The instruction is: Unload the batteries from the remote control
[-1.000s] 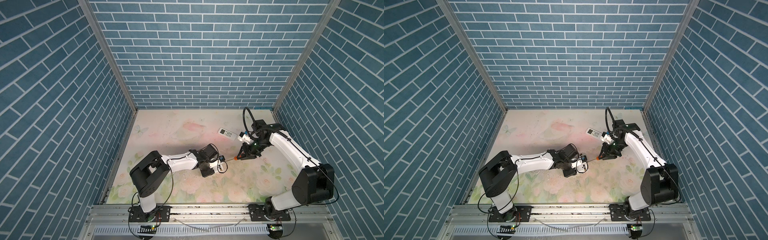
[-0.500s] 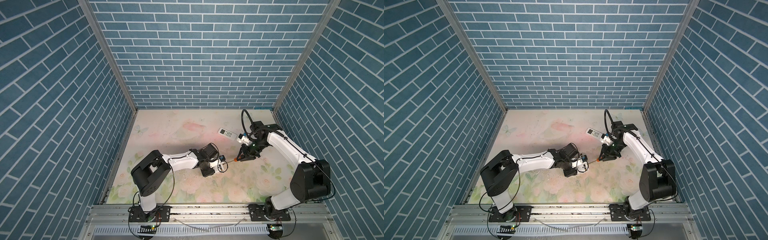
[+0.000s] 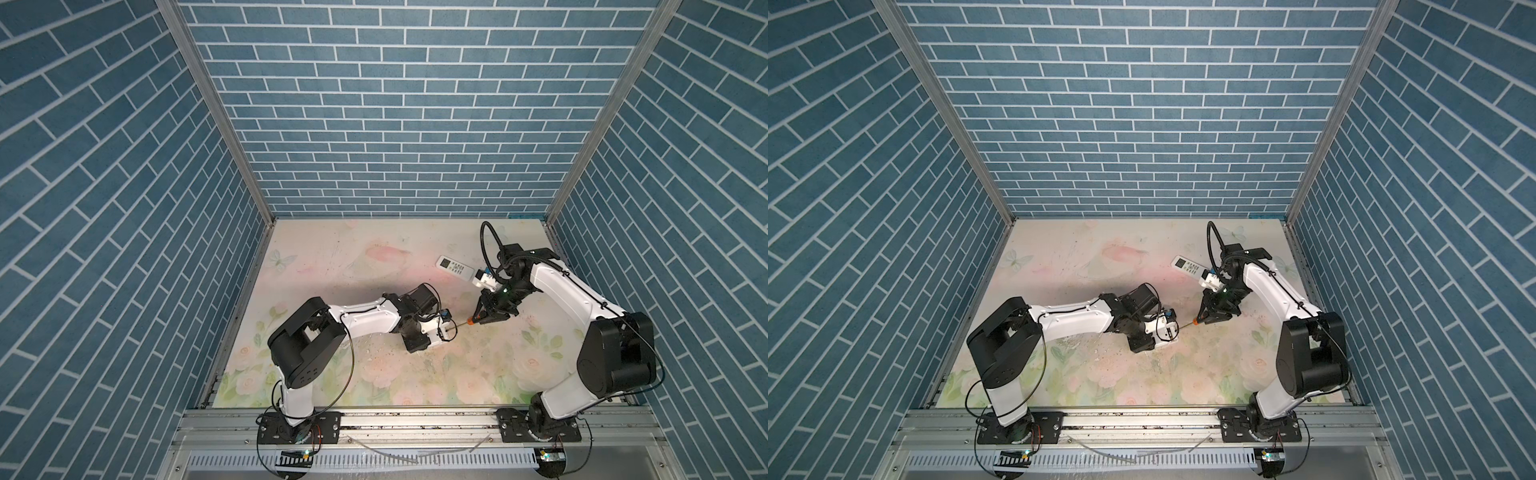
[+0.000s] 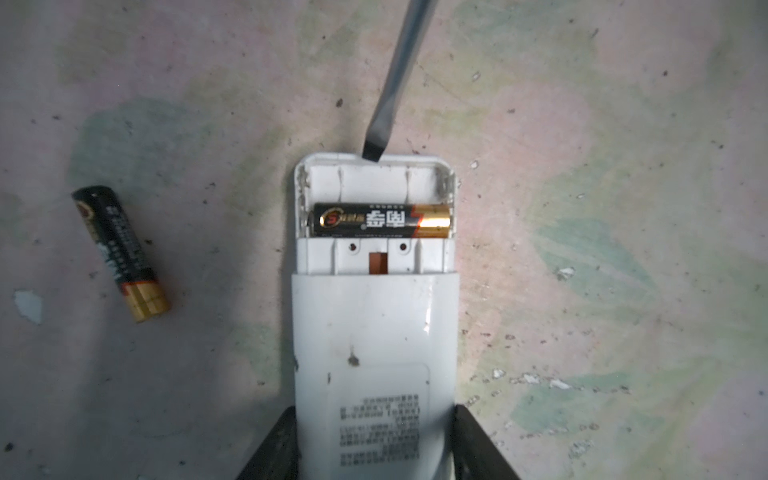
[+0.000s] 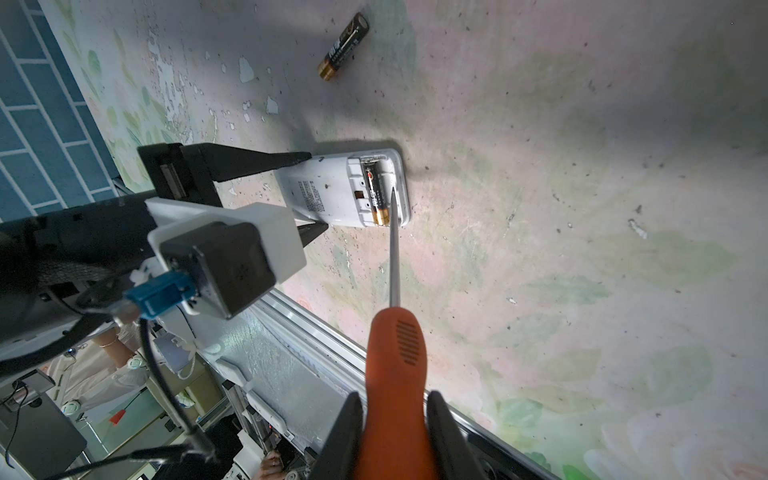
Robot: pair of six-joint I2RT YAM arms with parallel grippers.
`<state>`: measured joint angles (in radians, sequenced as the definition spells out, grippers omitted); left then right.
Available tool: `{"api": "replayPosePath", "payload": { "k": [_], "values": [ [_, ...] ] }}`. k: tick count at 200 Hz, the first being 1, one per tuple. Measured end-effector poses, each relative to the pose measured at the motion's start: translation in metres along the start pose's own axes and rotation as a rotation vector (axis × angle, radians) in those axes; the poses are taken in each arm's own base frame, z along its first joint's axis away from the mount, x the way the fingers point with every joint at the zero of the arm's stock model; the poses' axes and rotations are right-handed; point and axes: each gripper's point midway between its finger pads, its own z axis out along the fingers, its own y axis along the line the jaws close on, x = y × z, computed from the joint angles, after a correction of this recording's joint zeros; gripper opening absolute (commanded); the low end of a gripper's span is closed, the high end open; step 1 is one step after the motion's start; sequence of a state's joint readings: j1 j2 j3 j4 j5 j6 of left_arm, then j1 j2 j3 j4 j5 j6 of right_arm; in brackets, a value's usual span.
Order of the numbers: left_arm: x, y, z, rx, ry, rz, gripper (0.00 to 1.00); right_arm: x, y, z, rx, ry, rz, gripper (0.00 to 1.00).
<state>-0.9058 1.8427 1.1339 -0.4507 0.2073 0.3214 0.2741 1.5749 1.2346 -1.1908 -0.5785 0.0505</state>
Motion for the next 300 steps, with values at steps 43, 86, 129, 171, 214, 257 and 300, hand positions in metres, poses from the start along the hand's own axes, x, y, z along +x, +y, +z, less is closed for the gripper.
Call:
{"api": "replayPosePath", "payload": {
  "k": [43,86,129,171,214,257,300],
  "values": [
    [0.006,0.0,0.003,0.002,0.02,-0.028,0.66,-0.002,0.0,0.0,0.0,-0.007,-0.005,0.0],
    [0.005,-0.001,0.003,0.001,0.017,-0.044,0.74,-0.004,0.0,0.0,0.0,-0.016,-0.011,0.0],
    [0.006,0.002,0.003,-0.016,0.023,-0.049,0.68,-0.005,0.0,0.0,-0.001,-0.021,-0.014,0.0],
    [0.005,0.005,0.004,-0.026,0.037,-0.055,0.64,-0.005,0.001,-0.001,-0.002,-0.022,-0.014,0.0],
    [0.003,0.009,0.005,-0.031,0.047,-0.058,0.59,-0.004,0.001,0.0,-0.005,-0.018,-0.014,0.0],
    [0.003,0.011,0.004,-0.025,0.042,-0.064,0.57,0.0,0.005,0.004,-0.012,-0.001,-0.023,0.0],
    [0.003,0.011,0.004,-0.022,0.041,-0.065,0.57,0.0,0.006,0.006,-0.012,0.005,-0.026,0.0]
  ]
}}
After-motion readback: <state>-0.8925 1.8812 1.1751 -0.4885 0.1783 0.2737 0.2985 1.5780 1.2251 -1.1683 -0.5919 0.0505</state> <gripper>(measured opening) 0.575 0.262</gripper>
